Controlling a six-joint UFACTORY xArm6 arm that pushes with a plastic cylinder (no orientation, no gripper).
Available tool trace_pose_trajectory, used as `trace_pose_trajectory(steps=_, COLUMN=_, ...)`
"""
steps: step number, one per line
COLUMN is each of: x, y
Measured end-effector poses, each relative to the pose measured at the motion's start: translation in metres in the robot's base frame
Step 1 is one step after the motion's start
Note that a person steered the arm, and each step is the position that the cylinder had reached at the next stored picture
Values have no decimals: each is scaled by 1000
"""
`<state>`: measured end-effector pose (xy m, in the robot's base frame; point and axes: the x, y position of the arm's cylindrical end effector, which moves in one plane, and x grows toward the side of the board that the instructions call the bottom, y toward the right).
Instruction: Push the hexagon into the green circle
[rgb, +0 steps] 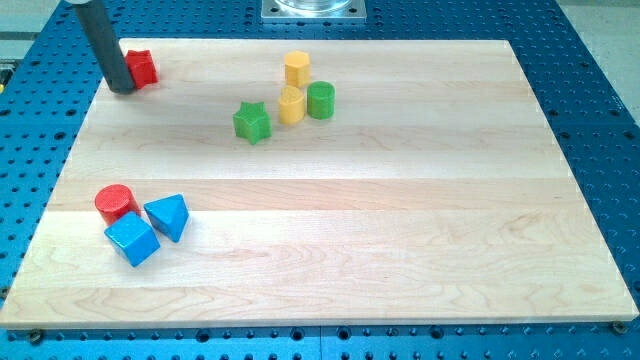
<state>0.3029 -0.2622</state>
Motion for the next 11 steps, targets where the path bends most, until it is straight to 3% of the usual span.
trace_pose_trajectory(steps=1, x=6, y=11)
trace_pose_trajectory(steps=2, x=-32, y=12)
trace_pose_trajectory(steps=3, x=-22, y=26)
trace_pose_trajectory(steps=5, x=-88, y=194)
trace_pose_trajectory(steps=6, x=-59, y=225)
trace_pose_trajectory(steps=7, x=24, y=251)
trace_pose_trajectory(steps=9, x=101, y=254)
trace_pose_trajectory(steps=10, x=123, y=199)
trace_pose_trajectory(steps=11, x=94, y=155)
